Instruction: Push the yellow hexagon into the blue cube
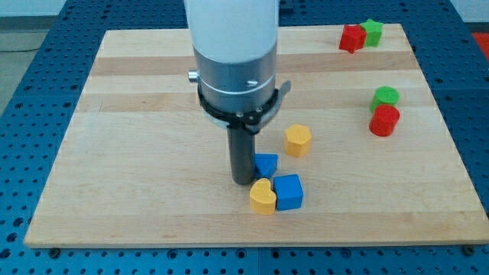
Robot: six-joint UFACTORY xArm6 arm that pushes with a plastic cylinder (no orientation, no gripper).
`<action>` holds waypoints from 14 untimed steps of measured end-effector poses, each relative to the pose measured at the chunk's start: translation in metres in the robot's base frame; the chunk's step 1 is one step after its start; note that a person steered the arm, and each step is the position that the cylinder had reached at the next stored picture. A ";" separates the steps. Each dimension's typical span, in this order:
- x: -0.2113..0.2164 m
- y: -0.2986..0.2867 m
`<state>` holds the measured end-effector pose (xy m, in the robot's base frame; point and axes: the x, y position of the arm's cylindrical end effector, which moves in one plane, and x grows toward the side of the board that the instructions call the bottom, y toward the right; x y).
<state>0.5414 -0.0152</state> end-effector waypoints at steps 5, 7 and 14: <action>-0.101 -0.007; -0.105 0.062; -0.054 0.077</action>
<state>0.4871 0.0613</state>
